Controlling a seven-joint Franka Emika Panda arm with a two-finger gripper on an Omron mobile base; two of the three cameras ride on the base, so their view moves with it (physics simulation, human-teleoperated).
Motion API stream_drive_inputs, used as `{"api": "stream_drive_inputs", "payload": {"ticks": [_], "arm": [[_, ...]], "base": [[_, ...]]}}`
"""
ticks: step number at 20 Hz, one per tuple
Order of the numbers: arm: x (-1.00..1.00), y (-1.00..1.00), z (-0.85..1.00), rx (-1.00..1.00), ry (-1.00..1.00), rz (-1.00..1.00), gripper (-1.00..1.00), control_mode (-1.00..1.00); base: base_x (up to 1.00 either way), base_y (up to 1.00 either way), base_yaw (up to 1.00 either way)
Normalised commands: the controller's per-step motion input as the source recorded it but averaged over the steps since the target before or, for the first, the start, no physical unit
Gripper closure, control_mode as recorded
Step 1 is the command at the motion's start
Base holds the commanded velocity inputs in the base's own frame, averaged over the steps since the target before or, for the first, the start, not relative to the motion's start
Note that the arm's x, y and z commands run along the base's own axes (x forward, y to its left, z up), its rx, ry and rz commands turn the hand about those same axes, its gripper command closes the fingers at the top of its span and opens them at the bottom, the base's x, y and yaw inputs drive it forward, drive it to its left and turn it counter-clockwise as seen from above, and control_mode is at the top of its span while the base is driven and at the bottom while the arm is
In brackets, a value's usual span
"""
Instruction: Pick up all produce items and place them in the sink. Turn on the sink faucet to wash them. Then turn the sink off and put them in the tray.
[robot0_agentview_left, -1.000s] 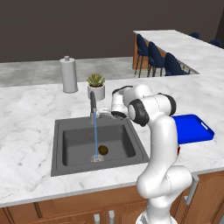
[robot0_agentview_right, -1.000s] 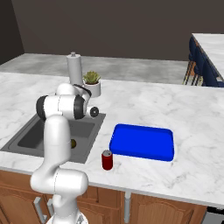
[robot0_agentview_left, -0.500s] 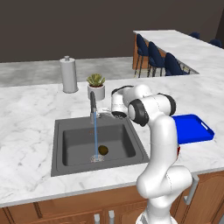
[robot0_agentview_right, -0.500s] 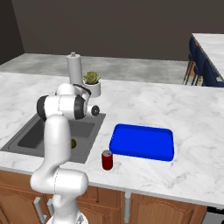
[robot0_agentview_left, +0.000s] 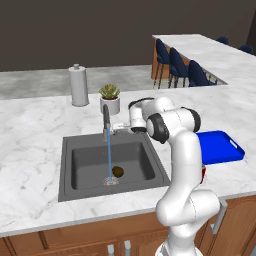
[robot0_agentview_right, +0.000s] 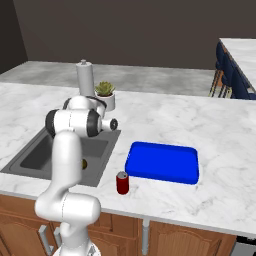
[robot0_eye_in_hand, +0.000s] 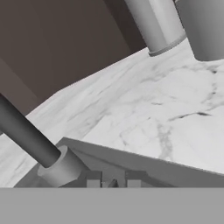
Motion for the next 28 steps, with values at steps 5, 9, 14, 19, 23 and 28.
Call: {"api": "stream_drive_inputs", "payload": {"ticks": [5, 9, 14, 19, 23, 28], "arm": [[0.33, 0.9, 0.14, 0.0, -0.01, 0.11, 1.0, -1.0], [0.33, 1.0, 0.13, 0.0, 0.0, 0.07, 1.0, -1.0], [0.23, 1.0, 0.02, -0.02, 0.0, 0.05, 1.0, -1.0], [0.15, 1.0, 0.0, -0.03, 0.0, 0.06, 1.0, -1.0], [0.01, 0.57, -0.01, -0.02, -0.01, 0.07, 1.0, -1.0], [-0.01, -0.07, 0.04, 0.0, -0.14, 0.08, -1.0, -1.0]], "base": [[0.0, 0.0, 0.0], [0.0, 0.0, 0.0], [0.0, 0.0, 0.0], [0.0, 0.0, 0.0], [0.0, 0.0, 0.0], [0.0, 0.0, 0.0]]}}
